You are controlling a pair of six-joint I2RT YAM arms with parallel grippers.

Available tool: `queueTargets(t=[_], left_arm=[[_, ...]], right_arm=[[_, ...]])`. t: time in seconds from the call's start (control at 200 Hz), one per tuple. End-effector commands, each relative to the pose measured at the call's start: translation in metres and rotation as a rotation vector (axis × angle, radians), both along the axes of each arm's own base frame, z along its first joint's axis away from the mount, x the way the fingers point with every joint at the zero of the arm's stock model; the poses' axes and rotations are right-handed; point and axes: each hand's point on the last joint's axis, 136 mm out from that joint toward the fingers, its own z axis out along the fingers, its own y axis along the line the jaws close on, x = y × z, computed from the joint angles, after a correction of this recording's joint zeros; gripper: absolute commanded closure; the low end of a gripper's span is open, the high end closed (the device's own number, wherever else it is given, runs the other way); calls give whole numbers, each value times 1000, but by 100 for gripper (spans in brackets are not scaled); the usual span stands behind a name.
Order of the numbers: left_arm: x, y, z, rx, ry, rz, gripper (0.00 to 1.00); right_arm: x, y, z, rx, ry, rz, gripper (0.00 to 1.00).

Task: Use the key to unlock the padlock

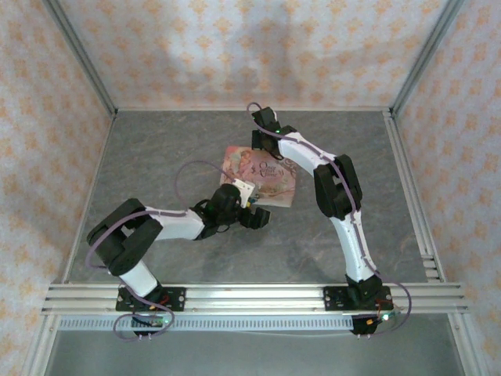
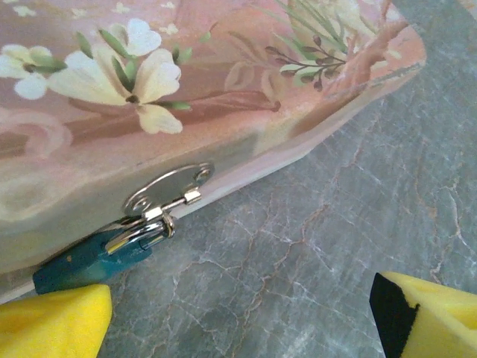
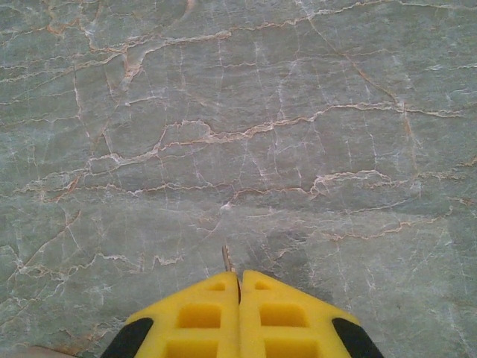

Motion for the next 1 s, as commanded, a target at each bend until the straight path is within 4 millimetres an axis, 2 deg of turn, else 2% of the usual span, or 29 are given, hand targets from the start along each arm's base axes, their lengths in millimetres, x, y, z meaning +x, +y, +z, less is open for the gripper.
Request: queueTargets(t=[0.0,0.265,0.48,0.6,0.686,0.801,0.996], left_arm=[[37,9,22,51,-140,105,11],[18,24,26,81,-135,86,12],[17,25,24,93,-120,89,10],[17,21,22,100,-102,68,10],[13,15,20,88,-70,40,15],[3,8,24,34,-45,-7,11],[2,25,22,105,-58,36,9]], right_arm=[[-50,1,-62,-111,214,53,100],[-50,0,-64,-121,216,56,100],[-50,3,-66,-115,218,54,100],[-51,3,-67,-117,221,56,100],[-52,3,-68,-120,222,57,100],[-52,3,-66,-122,219,59,100],[-52,3,-65,-128,217,62,100]])
